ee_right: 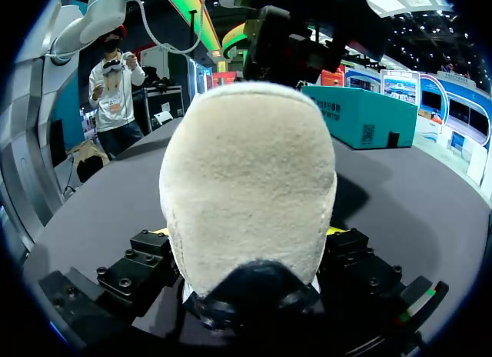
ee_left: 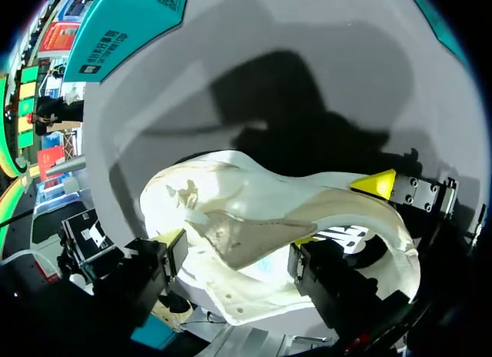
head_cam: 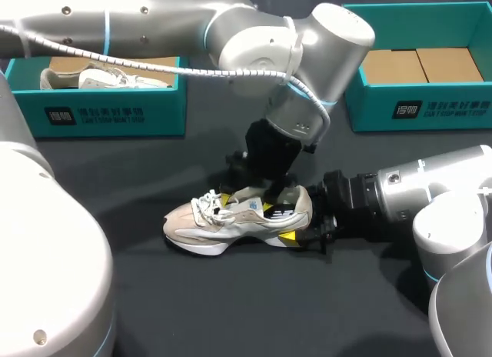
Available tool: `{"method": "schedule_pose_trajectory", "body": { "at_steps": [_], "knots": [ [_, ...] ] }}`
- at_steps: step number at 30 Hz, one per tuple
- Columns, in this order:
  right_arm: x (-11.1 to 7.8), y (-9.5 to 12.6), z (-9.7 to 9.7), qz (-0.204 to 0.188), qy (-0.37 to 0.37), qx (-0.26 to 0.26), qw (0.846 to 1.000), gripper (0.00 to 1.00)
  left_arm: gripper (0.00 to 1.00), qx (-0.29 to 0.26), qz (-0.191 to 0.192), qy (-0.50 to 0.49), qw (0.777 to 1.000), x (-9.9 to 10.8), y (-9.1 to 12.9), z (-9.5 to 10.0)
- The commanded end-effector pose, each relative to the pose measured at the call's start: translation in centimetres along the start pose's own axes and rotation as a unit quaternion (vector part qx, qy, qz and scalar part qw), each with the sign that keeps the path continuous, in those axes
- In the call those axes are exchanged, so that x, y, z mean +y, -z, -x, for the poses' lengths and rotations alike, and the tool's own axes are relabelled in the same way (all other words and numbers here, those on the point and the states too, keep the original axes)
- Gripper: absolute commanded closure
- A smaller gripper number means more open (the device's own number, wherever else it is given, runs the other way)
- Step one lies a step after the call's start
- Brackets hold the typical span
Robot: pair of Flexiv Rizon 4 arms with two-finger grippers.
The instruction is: Take the shoe out of the shoebox, open the shoe tongue, remove and reinsert the insole, then place the shoe into the shoebox
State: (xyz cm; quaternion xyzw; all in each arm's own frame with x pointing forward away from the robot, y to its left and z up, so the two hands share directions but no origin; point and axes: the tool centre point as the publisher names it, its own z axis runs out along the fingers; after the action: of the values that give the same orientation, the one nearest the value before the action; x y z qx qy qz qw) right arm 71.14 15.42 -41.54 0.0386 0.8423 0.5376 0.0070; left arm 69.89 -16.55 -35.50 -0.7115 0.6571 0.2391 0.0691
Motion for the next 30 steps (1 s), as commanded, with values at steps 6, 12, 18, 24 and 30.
{"method": "schedule_pose_trajectory", "body": {
  "at_steps": [6, 12, 18, 24, 30],
  "knots": [
    [0.0, -0.1, 0.2, -0.002, -0.001, 0.000, 1.000, 1.00, 0.36, 0.011, 0.015, -0.010, 1.000, -0.4, 0.9, 1.3],
    [0.0, -0.1, 0.2, -0.002, -0.001, 0.000, 1.000, 1.00, 0.52, 0.008, 0.023, -0.031, 0.999, 0.4, 1.2, 1.4],
    [0.0, -0.1, 0.2, -0.002, -0.001, 0.000, 1.000, 1.00, 0.56, 0.004, 0.023, -0.035, 0.999, 0.8, 1.1, 1.7],
    [0.0, -0.1, 0.2, -0.002, -0.001, 0.000, 1.000, 1.00, 0.61, 0.009, 0.004, -0.029, 1.000, 1.5, 1.5, 2.3],
    [0.0, -0.1, 0.2, -0.002, -0.001, 0.000, 1.000, 1.00, 1.00, 0.023, -0.012, -0.016, 1.000, 2.0, 1.6, 2.8]
  ]
}}
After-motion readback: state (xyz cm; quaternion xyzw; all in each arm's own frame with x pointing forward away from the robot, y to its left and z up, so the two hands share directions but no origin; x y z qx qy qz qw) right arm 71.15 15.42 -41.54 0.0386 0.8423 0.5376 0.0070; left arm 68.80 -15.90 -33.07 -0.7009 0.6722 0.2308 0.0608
